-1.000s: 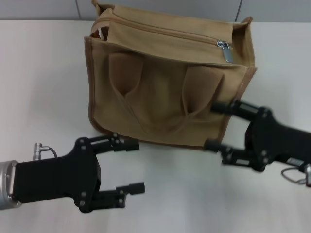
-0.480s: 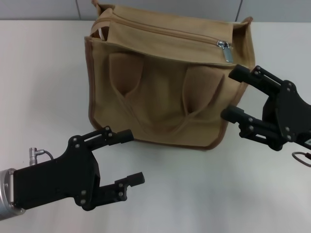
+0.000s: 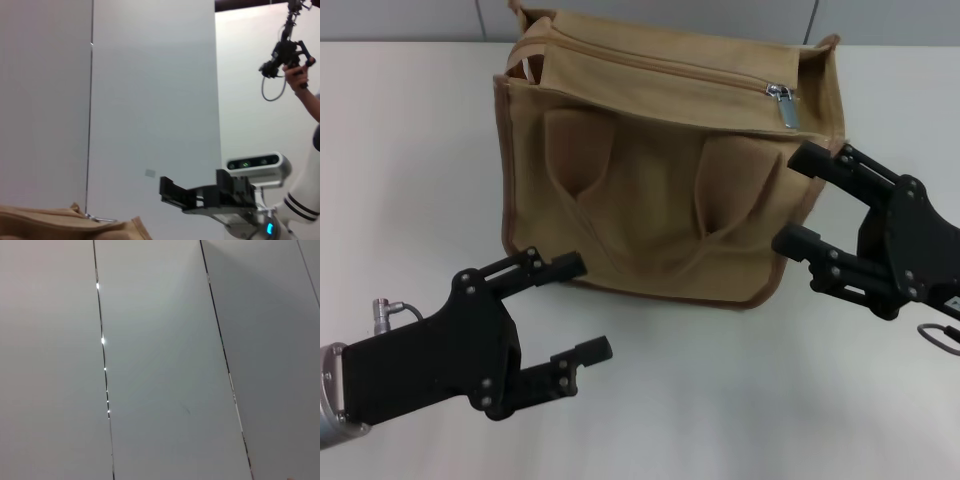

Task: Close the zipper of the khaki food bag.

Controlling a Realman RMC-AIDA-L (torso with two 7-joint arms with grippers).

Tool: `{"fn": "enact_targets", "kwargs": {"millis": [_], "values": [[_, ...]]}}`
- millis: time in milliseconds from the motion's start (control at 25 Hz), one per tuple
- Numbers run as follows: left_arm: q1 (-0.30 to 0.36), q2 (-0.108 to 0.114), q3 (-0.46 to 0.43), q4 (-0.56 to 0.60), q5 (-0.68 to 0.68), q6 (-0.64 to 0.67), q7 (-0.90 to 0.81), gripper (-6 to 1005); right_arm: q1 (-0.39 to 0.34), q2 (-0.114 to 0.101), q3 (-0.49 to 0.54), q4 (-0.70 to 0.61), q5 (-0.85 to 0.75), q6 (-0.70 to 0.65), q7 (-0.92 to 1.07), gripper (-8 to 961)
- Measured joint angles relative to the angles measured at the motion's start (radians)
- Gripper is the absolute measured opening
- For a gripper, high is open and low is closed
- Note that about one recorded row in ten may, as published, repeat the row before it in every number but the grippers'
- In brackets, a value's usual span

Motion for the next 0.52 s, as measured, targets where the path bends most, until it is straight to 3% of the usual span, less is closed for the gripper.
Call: {"fn": "enact_targets", "kwargs": {"millis": [520], "values": [[0.033,0.001,-0.001,-0.072,-0.080,0.012,0.099,726,-0.047,0.000,0.031,0.097,0.011,0.014,-0.116,802]]}}
